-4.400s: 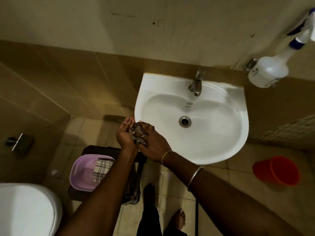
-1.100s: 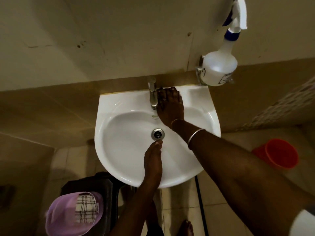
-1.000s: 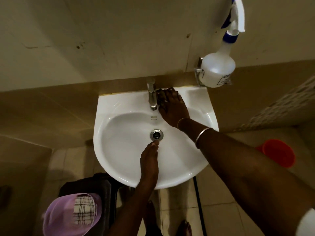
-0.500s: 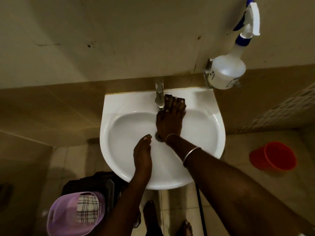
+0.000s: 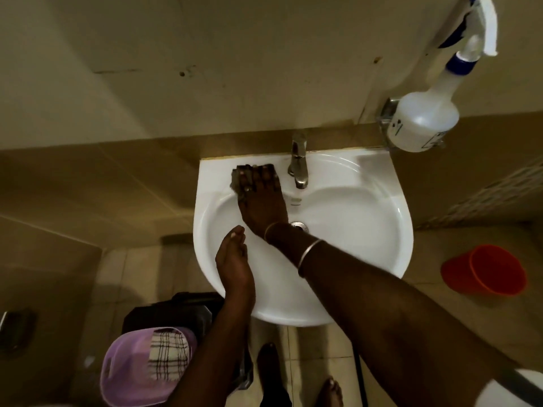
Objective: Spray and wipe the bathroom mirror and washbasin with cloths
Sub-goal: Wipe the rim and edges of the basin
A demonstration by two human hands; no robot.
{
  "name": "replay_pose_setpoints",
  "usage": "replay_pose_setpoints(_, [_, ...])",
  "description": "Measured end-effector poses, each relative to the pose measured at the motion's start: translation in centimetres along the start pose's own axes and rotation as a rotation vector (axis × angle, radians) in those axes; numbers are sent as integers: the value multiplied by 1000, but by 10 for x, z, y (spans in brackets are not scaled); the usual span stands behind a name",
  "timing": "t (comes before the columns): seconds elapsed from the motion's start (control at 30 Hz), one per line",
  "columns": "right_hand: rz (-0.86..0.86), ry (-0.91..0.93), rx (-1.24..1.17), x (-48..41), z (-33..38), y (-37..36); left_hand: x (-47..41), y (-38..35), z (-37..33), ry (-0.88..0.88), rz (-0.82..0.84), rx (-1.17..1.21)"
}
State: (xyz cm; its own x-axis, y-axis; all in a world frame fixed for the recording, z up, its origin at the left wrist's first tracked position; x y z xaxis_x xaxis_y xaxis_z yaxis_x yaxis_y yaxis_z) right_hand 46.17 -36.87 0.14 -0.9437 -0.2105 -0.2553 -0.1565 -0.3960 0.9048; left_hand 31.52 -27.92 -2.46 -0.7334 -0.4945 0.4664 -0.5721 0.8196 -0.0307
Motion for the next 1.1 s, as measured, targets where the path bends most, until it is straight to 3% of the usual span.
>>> replay_pose_setpoints(0.17, [75,9,-36,-32,-9,-3,-5,4,0,22,39,17])
replay_pose_setpoints(0.33, [57,171,-34,-10,-21,13,-3,-1,0,51,59,16])
replay_pose_setpoints(0.5, [86,133,-97,25,-64,32,3,-15,-1,83,108,8])
replay_pose_setpoints(0.6, [87,128,-252,39,-75,63,6,-25,0,88,144,-11])
replay_pose_setpoints(0.7, [-52,-49,-344,52,-107,87,10,-35,0,98,177,-4])
replay_pose_setpoints(0.83, [-359,-677,-589,79,-177,99,13,-44,2,122,192,26])
replay_pose_setpoints(0.97, [-398,-661,-701,41,-168,122,12,-49,6,133,198,27])
replay_pose_setpoints(1.1, [-216,-729,-747,3,-165,101,6,-48,3,135,196,27])
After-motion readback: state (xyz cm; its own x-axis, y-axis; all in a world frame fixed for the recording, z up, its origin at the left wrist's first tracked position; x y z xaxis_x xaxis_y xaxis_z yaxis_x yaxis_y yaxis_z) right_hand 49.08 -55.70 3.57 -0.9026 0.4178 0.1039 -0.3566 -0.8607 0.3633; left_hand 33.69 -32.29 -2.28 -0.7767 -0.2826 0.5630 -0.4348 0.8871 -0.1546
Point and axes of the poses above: each hand's wrist, its own x-axis away from the middle knuckle, its own y-axis out of the back of the hand, z = x × y, the point moved 9 cm from there along -x, towards the middle knuckle, and after that the axes turned 4 degrees about -x, right-handed, at the moved point
